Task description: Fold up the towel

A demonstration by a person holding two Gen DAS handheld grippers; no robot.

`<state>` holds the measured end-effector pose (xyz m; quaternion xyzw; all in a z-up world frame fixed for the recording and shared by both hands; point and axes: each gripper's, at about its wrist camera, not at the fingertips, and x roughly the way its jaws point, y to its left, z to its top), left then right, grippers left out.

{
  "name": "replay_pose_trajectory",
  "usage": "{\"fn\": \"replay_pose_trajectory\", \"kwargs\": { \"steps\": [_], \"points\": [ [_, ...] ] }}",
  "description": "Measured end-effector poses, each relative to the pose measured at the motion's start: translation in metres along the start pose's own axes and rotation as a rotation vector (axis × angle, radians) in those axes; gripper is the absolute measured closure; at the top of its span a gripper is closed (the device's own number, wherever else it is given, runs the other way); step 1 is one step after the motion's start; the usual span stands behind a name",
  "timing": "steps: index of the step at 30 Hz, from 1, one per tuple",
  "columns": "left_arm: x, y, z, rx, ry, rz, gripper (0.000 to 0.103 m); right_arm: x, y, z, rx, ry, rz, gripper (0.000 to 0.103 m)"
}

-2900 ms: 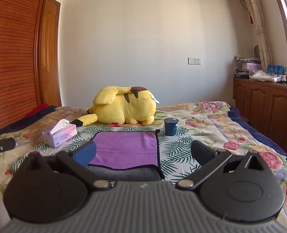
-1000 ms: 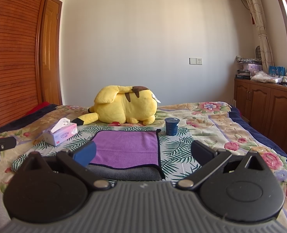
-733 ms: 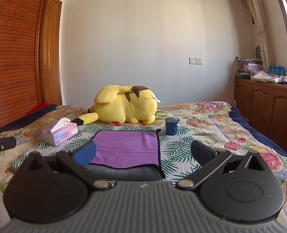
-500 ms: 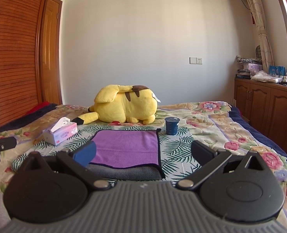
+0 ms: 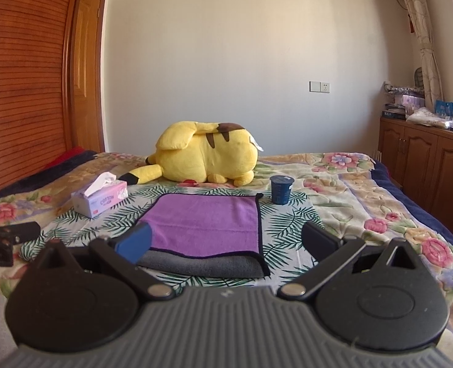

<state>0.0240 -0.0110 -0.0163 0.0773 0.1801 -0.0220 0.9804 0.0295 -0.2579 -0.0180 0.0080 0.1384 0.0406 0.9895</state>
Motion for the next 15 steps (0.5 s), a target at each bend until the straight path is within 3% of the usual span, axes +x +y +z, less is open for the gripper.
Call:
{"fn": "replay_pose_trajectory", "kwargs": {
  "steps": [7, 15],
  "points": [
    [0.018, -0.004, -0.001, 0.029, 0.045, -0.009, 0.017, 0.016, -0.001, 0.001, -0.006, 0.011, 0.026, 0.0],
    [0.044, 0.0, 0.001, 0.002, 0.095, -0.026, 0.017, 0.044, -0.007, -0.003, -0.007, 0.095, 0.035, 0.0]
  ]
}}
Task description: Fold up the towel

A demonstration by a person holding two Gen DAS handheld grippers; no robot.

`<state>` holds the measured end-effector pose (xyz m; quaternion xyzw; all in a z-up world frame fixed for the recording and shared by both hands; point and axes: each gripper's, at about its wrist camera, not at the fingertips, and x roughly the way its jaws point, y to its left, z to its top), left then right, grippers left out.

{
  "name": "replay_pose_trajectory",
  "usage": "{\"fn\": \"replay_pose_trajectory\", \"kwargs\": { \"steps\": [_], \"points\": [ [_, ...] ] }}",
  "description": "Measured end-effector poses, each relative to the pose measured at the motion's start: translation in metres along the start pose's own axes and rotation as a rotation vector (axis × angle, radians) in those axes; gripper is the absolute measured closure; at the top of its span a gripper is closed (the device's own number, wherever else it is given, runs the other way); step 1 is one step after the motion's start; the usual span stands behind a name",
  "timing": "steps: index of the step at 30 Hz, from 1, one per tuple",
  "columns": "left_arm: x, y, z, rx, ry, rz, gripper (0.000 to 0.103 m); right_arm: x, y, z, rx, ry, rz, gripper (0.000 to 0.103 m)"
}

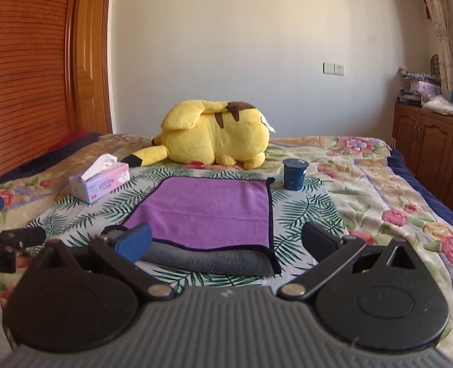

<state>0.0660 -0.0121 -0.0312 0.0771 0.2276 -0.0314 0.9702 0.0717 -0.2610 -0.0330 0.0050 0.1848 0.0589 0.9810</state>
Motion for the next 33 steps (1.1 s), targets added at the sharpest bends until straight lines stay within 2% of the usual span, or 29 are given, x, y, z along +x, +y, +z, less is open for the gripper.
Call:
{"fn": "replay_pose_trajectory", "kwargs": {
  "steps": [5, 14, 15, 16, 17, 29, 33],
  "points": [
    [0.016, 0.0, 0.001, -0.012, 0.021, -0.009, 0.017, 0.015, -0.006, -0.001, 0.016, 0.045, 0.013, 0.0],
    [0.042, 0.001, 0.004, -0.022, 0.053, -0.028, 0.017, 0.04, -0.002, 0.002, -0.054, 0.076, 0.05, 0.001],
    [0.046, 0.001, 0.004, -0.022, 0.064, -0.032, 0.017, 0.043, -0.003, 0.002, -0.059, 0.081, 0.061, 0.006],
    [0.049, 0.001, 0.005, -0.022, 0.076, -0.035, 0.017, 0.047, -0.003, 0.003, -0.063, 0.097, 0.07, 0.017],
    [0.052, 0.0, 0.005, -0.021, 0.086, -0.037, 0.017, 0.052, -0.004, 0.003, -0.063, 0.116, 0.077, 0.02],
    [0.085, 0.002, 0.014, -0.003, 0.119, -0.062, 0.017, 0.091, -0.027, 0.007, -0.009, 0.164, 0.084, 0.021],
    [0.1, 0.001, 0.017, 0.005, 0.126, -0.067, 0.02, 0.104, -0.038, 0.007, 0.022, 0.189, 0.081, 0.021]
  ]
}}
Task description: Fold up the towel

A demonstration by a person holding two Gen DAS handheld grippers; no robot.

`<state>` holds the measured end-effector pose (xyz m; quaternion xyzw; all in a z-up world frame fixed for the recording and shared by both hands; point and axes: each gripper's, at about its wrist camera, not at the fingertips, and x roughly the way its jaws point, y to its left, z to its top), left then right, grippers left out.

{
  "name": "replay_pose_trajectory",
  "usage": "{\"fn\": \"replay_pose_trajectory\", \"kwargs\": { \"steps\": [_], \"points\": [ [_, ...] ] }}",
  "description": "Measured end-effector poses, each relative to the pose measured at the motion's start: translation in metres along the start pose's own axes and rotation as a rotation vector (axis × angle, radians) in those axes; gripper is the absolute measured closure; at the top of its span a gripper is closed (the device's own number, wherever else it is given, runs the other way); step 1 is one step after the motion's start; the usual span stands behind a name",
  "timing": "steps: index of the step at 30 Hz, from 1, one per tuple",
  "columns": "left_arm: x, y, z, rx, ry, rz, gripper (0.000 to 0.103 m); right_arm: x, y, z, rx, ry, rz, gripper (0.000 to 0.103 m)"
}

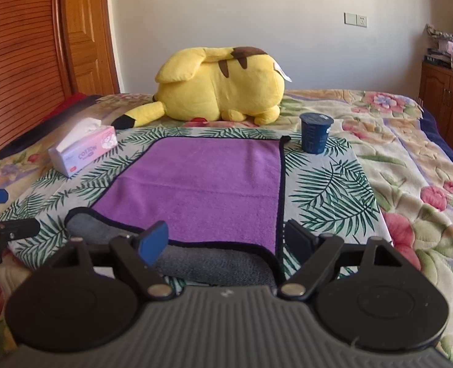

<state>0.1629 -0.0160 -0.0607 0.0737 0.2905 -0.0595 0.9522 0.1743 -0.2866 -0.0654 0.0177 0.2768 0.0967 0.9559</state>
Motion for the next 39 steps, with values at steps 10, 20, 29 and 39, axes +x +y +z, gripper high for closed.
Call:
{"fn": "replay_pose_trajectory", "kwargs": {
  "steps": [10, 20, 29, 39],
  "points": [
    [0.029, 0.012, -0.001, -0.041, 0.033, -0.044, 0.039, 0.023, -0.022, 0.002, 0.05, 0.057, -0.002, 0.021],
    [0.059, 0.019, 0.006, -0.056, 0.063, -0.087, 0.058, 0.04, -0.032, 0.001, 0.052, 0.121, 0.031, 0.021],
    [0.088, 0.026, 0.004, -0.084, 0.119, -0.133, 0.072, 0.053, -0.038, -0.006, 0.066, 0.197, 0.063, 0.025],
    [0.095, 0.025, -0.002, -0.091, 0.148, -0.161, 0.083, 0.058, -0.038, -0.01, 0.063, 0.253, 0.092, 0.028]
  ]
}}
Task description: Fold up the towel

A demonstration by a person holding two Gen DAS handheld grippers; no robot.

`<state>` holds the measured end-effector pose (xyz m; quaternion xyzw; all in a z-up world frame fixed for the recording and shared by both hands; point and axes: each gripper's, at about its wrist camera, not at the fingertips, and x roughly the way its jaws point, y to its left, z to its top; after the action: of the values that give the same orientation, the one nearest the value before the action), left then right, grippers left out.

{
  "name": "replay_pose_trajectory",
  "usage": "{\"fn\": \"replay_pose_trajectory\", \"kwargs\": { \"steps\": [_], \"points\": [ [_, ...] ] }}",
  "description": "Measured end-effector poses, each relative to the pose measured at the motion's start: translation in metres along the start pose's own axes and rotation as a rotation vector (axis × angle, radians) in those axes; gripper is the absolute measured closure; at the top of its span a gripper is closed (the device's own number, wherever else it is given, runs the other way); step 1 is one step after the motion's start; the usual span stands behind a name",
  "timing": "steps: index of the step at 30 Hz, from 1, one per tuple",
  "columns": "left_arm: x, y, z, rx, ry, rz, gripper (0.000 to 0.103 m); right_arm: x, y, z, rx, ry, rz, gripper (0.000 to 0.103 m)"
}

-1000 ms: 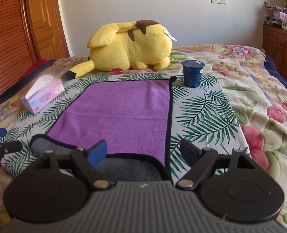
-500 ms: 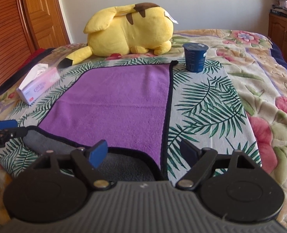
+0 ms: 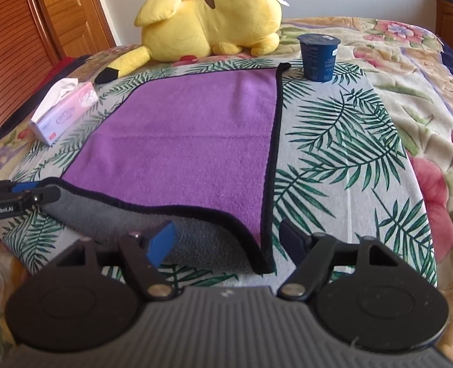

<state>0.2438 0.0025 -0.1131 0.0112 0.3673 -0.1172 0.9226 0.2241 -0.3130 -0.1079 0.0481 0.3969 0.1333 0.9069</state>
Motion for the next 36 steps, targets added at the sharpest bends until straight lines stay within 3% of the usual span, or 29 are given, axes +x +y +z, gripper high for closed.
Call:
{"fn": "replay_pose_trajectory", "kwargs": {
  "steps": [5, 13, 24, 31, 36],
  "points": [
    [-0.002, -0.001, -0.001, 0.005, -0.007, 0.003, 0.085, 0.0, -0.001, 0.0, 0.004, 0.017, 0.02, 0.034],
    [-0.002, 0.003, -0.003, -0.009, -0.012, 0.006, 0.103, -0.003, 0.001, 0.0, -0.031, 0.027, 0.032, 0.055],
    [-0.002, 0.004, -0.004, -0.015, -0.013, 0.016, 0.103, -0.005, -0.011, 0.001, -0.027, 0.038, 0.031, 0.073],
    [-0.002, 0.005, -0.004, -0.019, -0.016, 0.005, 0.103, -0.007, -0.01, 0.002, -0.037, 0.025, 0.025, 0.091],
    [-0.008, 0.003, -0.002, -0.038, -0.039, -0.017, 0.103, -0.011, -0.008, 0.002, -0.043, -0.024, 0.016, 0.094]
  ]
}}
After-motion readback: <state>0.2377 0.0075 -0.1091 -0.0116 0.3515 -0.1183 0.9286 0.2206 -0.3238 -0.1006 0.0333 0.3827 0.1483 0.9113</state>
